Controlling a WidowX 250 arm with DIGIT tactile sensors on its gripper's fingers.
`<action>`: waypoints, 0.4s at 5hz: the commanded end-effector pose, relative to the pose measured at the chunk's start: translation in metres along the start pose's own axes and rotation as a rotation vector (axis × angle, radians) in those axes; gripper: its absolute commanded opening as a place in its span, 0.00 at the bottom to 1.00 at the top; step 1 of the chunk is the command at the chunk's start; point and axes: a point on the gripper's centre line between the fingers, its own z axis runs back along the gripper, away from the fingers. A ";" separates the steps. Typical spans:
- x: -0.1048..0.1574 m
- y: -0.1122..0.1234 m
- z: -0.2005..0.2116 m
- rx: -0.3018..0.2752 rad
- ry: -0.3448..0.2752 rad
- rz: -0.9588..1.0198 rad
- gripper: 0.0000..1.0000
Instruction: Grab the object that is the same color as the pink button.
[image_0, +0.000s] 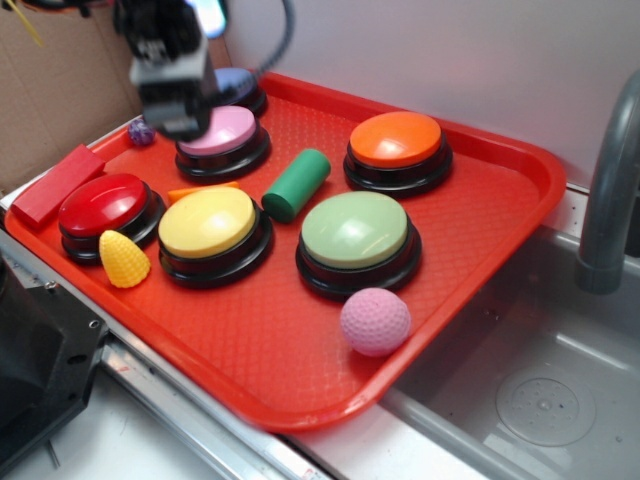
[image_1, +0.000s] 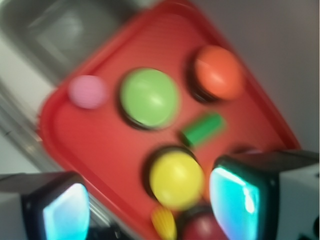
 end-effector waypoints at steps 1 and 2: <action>0.010 -0.015 -0.033 -0.096 -0.174 -0.373 1.00; 0.021 -0.018 -0.059 -0.134 -0.227 -0.489 1.00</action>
